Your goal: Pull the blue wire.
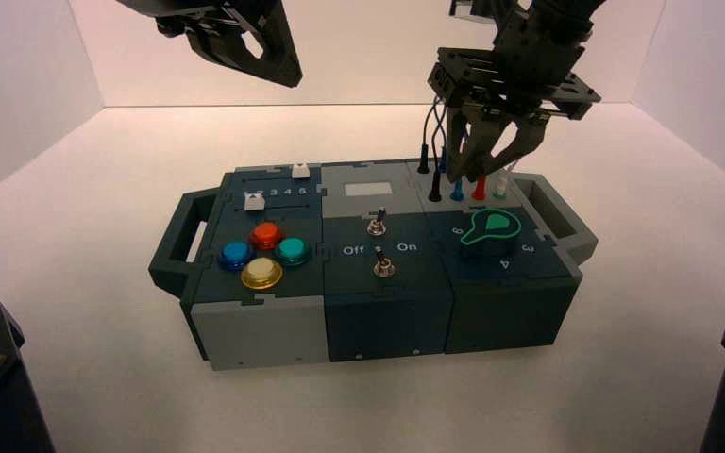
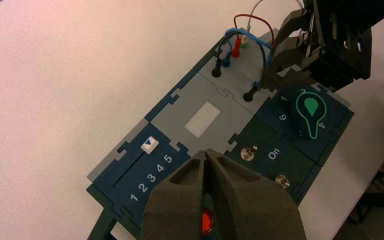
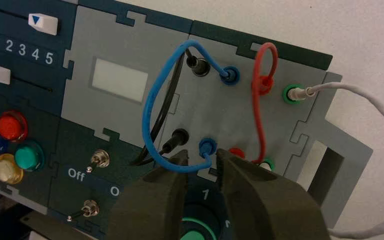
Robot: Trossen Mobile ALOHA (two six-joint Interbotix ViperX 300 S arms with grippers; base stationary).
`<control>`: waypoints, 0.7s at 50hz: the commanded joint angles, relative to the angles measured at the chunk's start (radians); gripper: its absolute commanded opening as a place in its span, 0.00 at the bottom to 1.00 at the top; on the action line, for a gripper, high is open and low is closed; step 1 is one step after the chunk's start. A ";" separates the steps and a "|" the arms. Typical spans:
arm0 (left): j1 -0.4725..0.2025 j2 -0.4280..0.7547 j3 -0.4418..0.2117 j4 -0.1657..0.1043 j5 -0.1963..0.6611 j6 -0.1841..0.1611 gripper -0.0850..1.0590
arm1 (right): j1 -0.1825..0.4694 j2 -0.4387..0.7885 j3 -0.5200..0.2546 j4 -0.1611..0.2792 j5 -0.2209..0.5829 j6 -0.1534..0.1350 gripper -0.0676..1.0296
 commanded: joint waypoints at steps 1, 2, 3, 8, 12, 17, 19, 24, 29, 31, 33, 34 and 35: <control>-0.003 -0.012 -0.034 -0.002 -0.006 0.000 0.05 | -0.003 -0.009 -0.023 -0.012 -0.015 0.002 0.18; -0.003 -0.012 -0.034 -0.002 -0.006 0.000 0.05 | -0.003 -0.009 -0.023 -0.015 -0.017 0.002 0.18; -0.003 -0.012 -0.034 -0.002 -0.006 0.000 0.05 | -0.002 -0.009 -0.023 -0.018 -0.018 0.002 0.14; -0.003 -0.012 -0.034 -0.002 -0.006 0.000 0.05 | -0.002 -0.009 -0.025 -0.034 -0.028 0.002 0.05; -0.003 -0.012 -0.034 -0.002 -0.006 0.000 0.05 | -0.002 -0.012 -0.025 -0.041 -0.032 0.002 0.04; -0.003 -0.012 -0.034 -0.002 -0.005 0.000 0.05 | -0.002 -0.017 -0.025 -0.044 -0.037 0.002 0.04; -0.003 -0.014 -0.034 -0.002 -0.006 0.002 0.05 | -0.003 -0.021 -0.025 -0.044 -0.038 0.002 0.04; -0.003 -0.014 -0.035 -0.002 -0.006 0.002 0.05 | -0.003 -0.043 -0.025 -0.046 -0.034 0.002 0.04; -0.003 -0.014 -0.035 -0.002 -0.006 0.002 0.05 | -0.003 -0.077 -0.025 -0.046 -0.028 0.002 0.04; -0.003 -0.014 -0.035 -0.002 -0.006 0.002 0.05 | -0.003 -0.095 -0.025 -0.048 -0.028 0.002 0.04; -0.003 -0.014 -0.035 0.000 -0.006 0.002 0.05 | -0.003 -0.103 -0.025 -0.048 -0.025 0.002 0.04; -0.003 -0.014 -0.035 -0.002 -0.006 0.002 0.05 | -0.002 -0.114 -0.025 -0.049 -0.025 0.002 0.04; -0.003 -0.014 -0.037 -0.002 -0.008 0.002 0.05 | -0.003 -0.120 -0.025 -0.049 -0.021 0.002 0.04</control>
